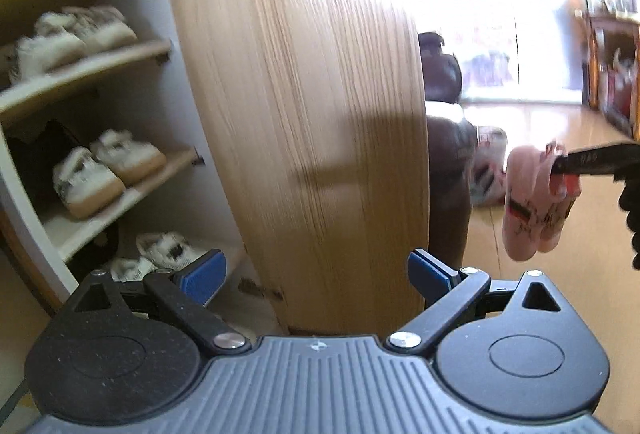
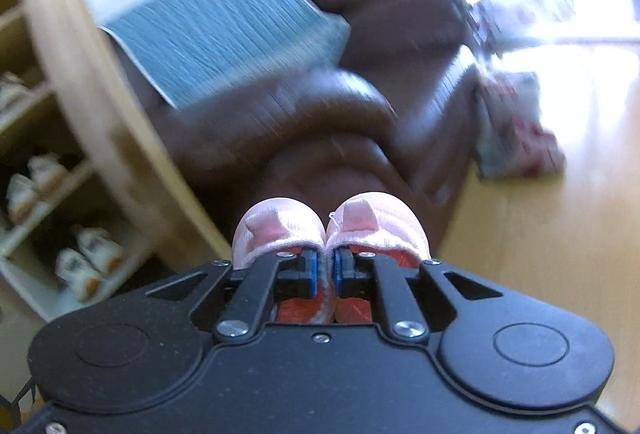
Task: Organize scattered shoes
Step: 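Lift and carry the pink shoes with the right tool into the cabinet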
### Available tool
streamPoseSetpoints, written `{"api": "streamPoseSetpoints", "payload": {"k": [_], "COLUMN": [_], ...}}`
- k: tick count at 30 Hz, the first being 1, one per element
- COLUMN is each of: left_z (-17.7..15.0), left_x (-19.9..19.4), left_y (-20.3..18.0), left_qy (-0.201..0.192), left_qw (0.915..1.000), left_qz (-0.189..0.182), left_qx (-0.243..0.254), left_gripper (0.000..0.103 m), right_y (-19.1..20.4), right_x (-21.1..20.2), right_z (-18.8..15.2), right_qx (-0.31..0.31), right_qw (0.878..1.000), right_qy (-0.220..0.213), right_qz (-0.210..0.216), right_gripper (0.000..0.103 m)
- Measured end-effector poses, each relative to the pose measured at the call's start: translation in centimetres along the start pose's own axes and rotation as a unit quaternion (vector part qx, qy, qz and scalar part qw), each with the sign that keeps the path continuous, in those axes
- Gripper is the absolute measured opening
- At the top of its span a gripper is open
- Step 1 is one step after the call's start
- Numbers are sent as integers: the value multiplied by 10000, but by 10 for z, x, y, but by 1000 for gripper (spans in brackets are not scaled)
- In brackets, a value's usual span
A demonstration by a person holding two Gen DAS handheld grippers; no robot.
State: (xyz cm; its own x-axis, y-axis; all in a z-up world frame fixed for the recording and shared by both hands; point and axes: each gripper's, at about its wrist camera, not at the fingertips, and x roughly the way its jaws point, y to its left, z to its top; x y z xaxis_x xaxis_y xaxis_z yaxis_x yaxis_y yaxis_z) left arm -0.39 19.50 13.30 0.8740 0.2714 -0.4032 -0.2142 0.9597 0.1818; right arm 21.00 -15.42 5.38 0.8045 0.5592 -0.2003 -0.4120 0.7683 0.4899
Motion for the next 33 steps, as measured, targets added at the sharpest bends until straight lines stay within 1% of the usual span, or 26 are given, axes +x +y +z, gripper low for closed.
{"api": "streamPoseSetpoints", "payload": {"k": [4,6,8,10,13,17,20,22,23,25,27,29,33], "left_z": [6,8,10,10,12,15,17,18,18,20,22,22,21], "left_x": [-14,-18,-23,-27,-34,-45,-53,-61,-65,-72,-78,-80,-75], "left_y": [11,15,21,26,33,46,56,63,65,69,72,73,77], "left_qy": [-261,-332,-411,-476,-638,-980,-1284,-1563,-1681,-1900,-2027,-2040,-1906], "left_qw": [9994,9989,9981,9973,9956,9907,9848,9778,9749,9693,9659,9650,9671], "left_qz": [82,123,166,170,239,377,538,741,786,828,808,824,791], "left_qx": [-215,-310,-422,-525,-638,-870,-1039,-1181,-1230,-1323,-1395,-1424,-1488], "left_gripper": [98,98,98,98,98,98,98,98,98,98,98,98,98], "right_y": [38,63,82,107,139,189,229,255,268,295,318,339,392], "right_x": [-30,-45,-55,-64,-72,-82,-89,-93,-95,-100,-106,-109,-109], "right_z": [41,64,82,106,136,179,216,240,251,272,289,306,348], "right_qx": [-420,-686,-843,-1040,-1190,-1487,-1762,-1941,-2028,-2200,-2301,-2356,-2473], "right_qw": [9976,9935,9896,9840,9777,9666,9556,9484,9446,9370,9305,9252,9169], "right_qy": [-456,-722,-908,-1083,-1170,-1261,-1343,-1394,-1419,-1489,-1543,-1587,-1621], "right_qz": [323,550,733,963,1276,1666,1940,2085,2154,2268,2396,2514,2680], "right_gripper": [9,9,9,9,9,9,9,9,9,9,9,9,9]}}
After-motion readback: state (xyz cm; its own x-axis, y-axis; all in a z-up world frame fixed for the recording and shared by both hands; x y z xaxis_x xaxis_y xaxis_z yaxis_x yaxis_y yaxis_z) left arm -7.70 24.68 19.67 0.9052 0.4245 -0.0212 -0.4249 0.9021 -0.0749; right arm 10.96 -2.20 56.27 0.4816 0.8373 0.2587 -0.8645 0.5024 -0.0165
